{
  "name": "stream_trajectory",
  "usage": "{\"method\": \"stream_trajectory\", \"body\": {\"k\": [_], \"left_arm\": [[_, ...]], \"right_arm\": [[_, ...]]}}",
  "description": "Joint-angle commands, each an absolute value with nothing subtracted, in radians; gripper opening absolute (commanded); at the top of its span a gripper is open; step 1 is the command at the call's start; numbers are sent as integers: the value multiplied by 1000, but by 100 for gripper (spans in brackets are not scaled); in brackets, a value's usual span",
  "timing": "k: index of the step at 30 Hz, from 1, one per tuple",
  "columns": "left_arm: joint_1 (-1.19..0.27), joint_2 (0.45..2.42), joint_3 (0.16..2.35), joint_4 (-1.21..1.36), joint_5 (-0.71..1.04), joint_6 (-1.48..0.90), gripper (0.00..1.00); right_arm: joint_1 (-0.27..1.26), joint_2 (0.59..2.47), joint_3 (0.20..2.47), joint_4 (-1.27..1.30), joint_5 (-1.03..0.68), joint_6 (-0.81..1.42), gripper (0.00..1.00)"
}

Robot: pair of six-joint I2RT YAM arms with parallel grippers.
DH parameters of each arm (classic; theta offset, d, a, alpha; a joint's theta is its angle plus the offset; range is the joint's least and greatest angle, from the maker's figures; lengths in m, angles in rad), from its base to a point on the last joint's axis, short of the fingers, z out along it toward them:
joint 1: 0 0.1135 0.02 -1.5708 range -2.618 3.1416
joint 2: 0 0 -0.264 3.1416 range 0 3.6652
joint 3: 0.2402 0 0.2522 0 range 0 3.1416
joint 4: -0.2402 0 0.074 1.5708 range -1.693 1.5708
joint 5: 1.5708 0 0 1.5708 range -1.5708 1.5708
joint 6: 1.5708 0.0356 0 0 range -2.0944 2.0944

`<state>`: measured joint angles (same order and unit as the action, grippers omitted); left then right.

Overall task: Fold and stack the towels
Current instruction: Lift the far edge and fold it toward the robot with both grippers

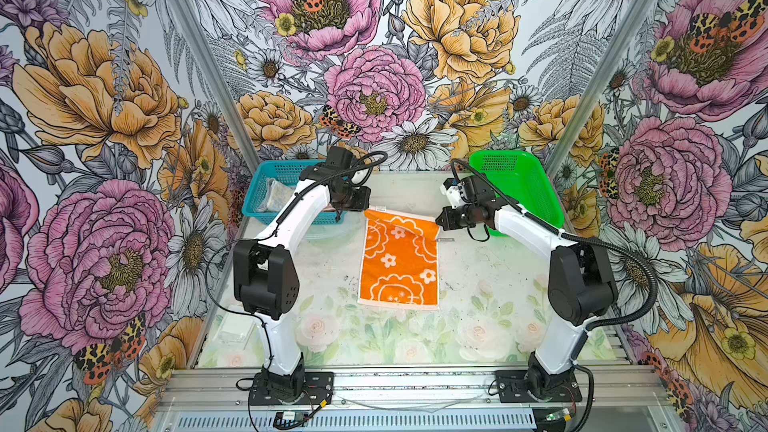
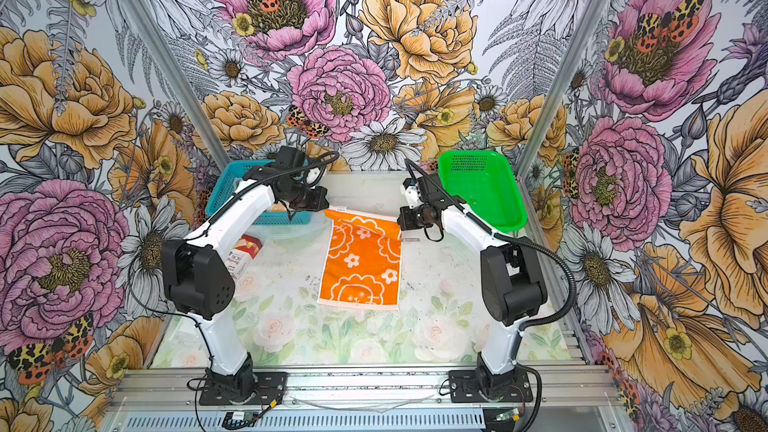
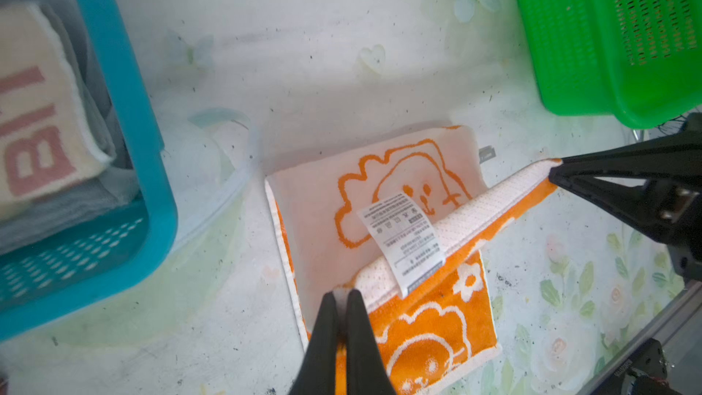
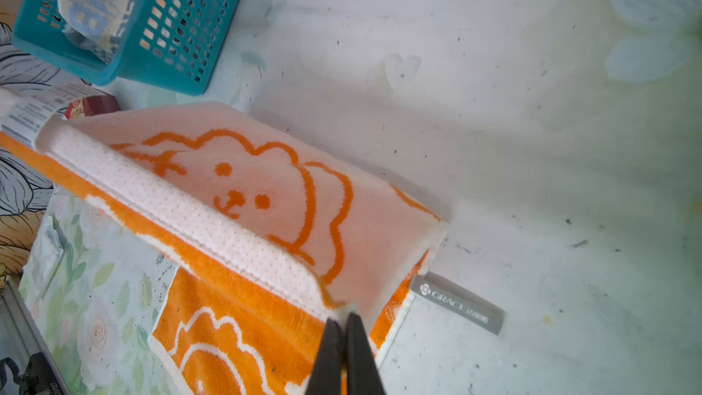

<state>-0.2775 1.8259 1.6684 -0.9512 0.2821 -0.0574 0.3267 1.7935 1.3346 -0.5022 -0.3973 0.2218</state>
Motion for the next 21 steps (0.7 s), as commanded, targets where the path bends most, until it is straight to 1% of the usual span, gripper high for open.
{"method": "stream_trajectory", "body": {"k": [1,5,8,13,17,21], "left_arm": [[-282,1717,1504,-835,295,-111,0],[-303,1608,1283,-706,297,-185,0],[-312,1542,1179,-645,285,-228,0],[-324,1486,1060,-601,272,-261,0],[-321,1439,969,-540,255,-291,0],[-321,1403,937,-522,258,-295,0]], "right_arm": [[349,1697,1263,-456,-320,241,0],[376,1613,1145,-423,-286,272,0],[393,1557,1077,-410,-271,296,0],[442,1511,989,-389,-248,333,0],[490,1500,893,-302,-224,388,0],[538,1477,821,-244,-187,436,0]]}}
